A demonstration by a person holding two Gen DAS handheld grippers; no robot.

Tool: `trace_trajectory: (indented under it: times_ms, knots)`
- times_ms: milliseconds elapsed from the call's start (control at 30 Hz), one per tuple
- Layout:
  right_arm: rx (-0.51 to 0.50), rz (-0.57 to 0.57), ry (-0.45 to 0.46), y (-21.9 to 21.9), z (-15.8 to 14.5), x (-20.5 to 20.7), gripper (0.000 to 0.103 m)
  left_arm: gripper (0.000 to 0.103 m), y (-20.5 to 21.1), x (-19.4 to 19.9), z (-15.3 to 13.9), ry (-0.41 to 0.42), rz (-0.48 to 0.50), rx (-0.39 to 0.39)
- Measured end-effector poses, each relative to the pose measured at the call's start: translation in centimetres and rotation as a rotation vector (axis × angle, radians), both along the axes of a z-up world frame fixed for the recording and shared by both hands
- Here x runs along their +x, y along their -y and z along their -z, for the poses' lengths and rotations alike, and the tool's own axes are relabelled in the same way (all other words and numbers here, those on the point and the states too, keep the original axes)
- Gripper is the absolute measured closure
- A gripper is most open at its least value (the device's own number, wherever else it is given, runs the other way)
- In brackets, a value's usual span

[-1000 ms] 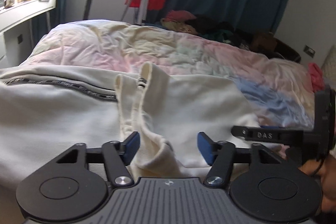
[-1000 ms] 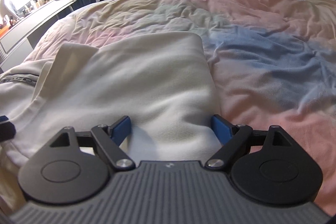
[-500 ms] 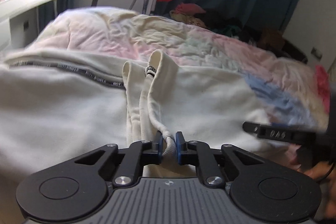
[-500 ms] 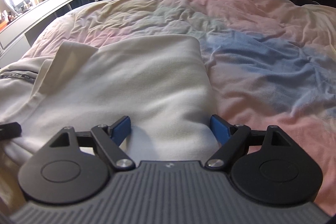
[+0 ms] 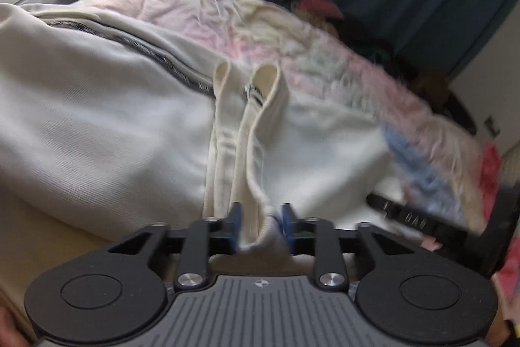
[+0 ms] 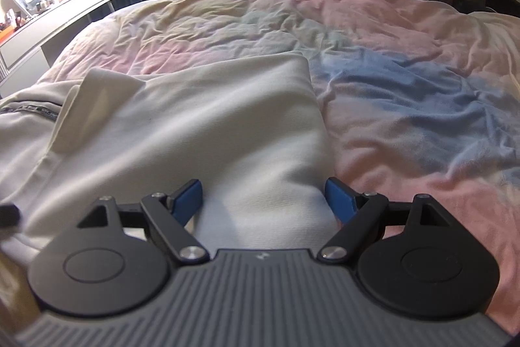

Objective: Fold clothes
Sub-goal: 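Lift the ribbed cuffs up off the trousers with the left tool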

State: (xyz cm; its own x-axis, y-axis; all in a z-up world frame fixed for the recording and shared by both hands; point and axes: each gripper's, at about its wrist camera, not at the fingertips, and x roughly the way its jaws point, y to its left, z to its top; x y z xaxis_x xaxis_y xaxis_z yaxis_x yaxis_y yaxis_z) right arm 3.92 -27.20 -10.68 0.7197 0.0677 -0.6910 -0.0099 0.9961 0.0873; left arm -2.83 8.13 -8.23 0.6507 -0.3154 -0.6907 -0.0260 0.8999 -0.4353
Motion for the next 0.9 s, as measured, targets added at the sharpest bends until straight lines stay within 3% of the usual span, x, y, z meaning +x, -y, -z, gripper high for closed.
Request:
trace_trajectory:
  times_ms: [67, 267, 367, 433, 600, 633, 733, 900]
  knots:
    - [0.005, 0.004, -0.003, 0.1, 0.0, -0.1, 0.019, 0.021, -2.1, -0.6, -0.7, -0.014, -0.063, -0.077]
    - [0.015, 0.016, -0.010, 0.1, -0.1, -0.4, 0.019, 0.006, -11.8, -1.5, -0.7, -0.140, -0.363, -0.283]
    - [0.013, 0.013, -0.013, -0.1, -0.1, -0.5, 0.018, 0.007, -17.0, -0.3, 0.9, -0.256, -0.531, -0.304]
    - [0.011, 0.012, -0.013, -0.2, -0.1, -0.5, 0.017, 0.008, -19.6, 0.0, 1.7, -0.269, -0.629, -0.363]
    - [0.011, 0.018, -0.012, -0.3, -0.1, -0.4, 0.017, 0.011, -23.9, 1.5, 2.1, -0.171, -0.778, -0.465]
    - [0.005, 0.019, -0.009, -0.4, -0.1, -0.3, 0.017, 0.015, -24.6, 1.8, 2.1, -0.144, -0.813, -0.457]
    - [-0.024, 0.013, 0.007, -1.1, -0.3, -0.4, 0.016, 0.015, -26.6, 2.2, 2.5, -0.054, -0.900, -0.451]
    - [-0.093, -0.018, 0.043, -2.4, -0.7, -1.0, 0.016, 0.030, -28.7, 2.1, 2.8, 0.018, -0.971, -0.451]
